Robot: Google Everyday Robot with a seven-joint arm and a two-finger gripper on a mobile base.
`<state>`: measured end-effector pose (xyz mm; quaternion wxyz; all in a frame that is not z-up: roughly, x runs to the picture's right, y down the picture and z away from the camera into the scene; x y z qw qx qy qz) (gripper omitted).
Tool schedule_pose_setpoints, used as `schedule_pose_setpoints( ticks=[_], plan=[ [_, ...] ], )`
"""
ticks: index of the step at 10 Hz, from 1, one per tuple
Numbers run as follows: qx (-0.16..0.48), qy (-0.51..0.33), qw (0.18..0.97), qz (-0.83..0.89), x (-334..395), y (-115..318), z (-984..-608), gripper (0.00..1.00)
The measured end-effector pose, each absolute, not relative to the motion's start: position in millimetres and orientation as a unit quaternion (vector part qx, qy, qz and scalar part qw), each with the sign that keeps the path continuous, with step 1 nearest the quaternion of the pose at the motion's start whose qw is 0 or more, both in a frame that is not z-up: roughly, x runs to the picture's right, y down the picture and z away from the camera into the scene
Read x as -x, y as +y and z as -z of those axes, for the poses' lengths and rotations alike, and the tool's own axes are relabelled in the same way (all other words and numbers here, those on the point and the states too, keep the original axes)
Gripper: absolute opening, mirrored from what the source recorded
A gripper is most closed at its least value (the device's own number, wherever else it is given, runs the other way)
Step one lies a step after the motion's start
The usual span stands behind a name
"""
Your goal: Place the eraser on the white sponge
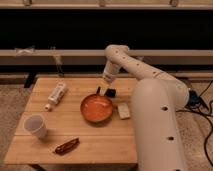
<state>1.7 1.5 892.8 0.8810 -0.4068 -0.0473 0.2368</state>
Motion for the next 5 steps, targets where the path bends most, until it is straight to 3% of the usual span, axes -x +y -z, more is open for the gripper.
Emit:
schedule_pose_setpoints(
  ticks=[5],
  plan=[
    [0.402, -0.022, 0.881, -0.248, -1, 7, -934, 0.61]
  ],
)
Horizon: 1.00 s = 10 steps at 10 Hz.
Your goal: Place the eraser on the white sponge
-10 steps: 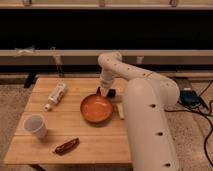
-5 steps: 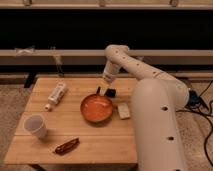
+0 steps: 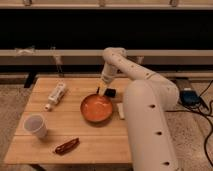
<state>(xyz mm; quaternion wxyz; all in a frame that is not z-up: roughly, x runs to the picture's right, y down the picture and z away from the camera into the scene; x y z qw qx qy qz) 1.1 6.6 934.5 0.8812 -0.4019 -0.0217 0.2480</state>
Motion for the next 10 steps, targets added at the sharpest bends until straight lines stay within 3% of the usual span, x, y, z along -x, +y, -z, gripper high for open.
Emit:
schedule_pose_setpoints(
  ticks=[2, 3, 10],
  plan=[
    [0.403, -0.014, 0.878, -0.257, -5, 3, -940, 0.42],
    [0.403, -0.012, 0.878, -0.260, -6, 1, -942, 0.39],
    [0.403, 0.001, 0.879, -0.254, -7, 10, -947, 0.38]
  ],
)
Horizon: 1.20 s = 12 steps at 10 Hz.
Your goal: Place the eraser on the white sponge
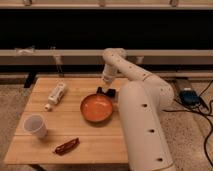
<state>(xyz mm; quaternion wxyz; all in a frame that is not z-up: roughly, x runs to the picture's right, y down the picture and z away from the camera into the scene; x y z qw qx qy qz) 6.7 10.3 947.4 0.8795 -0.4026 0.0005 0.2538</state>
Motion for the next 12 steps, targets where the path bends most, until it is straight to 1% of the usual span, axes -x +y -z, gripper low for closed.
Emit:
schedule_pose_setpoints(
  ticks=[6, 7, 10, 11, 12],
  plan=[
    [0.399, 0.010, 0.886, -0.236, 0, 25, -949, 0.39],
    [0.398, 0.010, 0.887, -0.234, 1, 26, -949, 0.45],
    [0.394, 0.007, 0.891, -0.226, 3, 27, -945, 0.74],
    [0.392, 0.008, 0.892, -0.224, 3, 28, -945, 0.79],
    [0.389, 0.009, 0.894, -0.223, 3, 27, -946, 0.80]
  ],
)
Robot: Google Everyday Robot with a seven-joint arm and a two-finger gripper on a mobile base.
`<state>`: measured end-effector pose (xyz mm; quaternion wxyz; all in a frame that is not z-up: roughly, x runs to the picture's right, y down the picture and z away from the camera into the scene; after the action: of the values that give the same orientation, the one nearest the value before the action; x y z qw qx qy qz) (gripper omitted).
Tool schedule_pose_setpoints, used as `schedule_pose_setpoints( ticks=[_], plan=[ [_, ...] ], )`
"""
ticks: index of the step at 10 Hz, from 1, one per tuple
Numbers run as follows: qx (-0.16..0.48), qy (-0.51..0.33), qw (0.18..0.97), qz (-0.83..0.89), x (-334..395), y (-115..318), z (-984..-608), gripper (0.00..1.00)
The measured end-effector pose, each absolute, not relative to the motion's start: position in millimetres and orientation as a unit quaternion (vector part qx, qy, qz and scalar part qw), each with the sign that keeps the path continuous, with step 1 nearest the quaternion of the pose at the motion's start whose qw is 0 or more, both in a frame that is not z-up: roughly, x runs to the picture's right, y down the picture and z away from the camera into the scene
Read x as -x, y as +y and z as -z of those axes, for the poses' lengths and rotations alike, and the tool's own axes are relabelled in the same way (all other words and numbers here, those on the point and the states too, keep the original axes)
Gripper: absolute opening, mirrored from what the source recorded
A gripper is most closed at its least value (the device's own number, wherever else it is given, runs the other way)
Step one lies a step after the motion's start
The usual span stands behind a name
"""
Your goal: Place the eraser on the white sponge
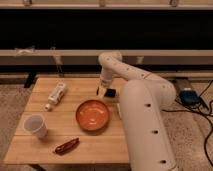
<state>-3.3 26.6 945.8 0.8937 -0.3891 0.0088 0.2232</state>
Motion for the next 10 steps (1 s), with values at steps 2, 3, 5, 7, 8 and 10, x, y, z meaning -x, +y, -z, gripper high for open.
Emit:
schedule_pose_setpoints(
  ticks=[2, 3, 5, 7, 8, 10],
  plan=[
    [0.382, 0.012, 0.897, -0.224, 2, 23, -951, 0.80],
    [0.378, 0.015, 0.898, -0.224, 2, 22, -955, 0.80],
    [0.374, 0.020, 0.900, -0.223, 4, 24, -964, 0.80],
    [0.373, 0.026, 0.901, -0.221, 7, 27, -973, 0.80],
    [0.373, 0.028, 0.901, -0.221, 7, 28, -976, 0.80],
    [0.372, 0.034, 0.901, -0.220, 7, 31, -980, 0.75]
  ],
)
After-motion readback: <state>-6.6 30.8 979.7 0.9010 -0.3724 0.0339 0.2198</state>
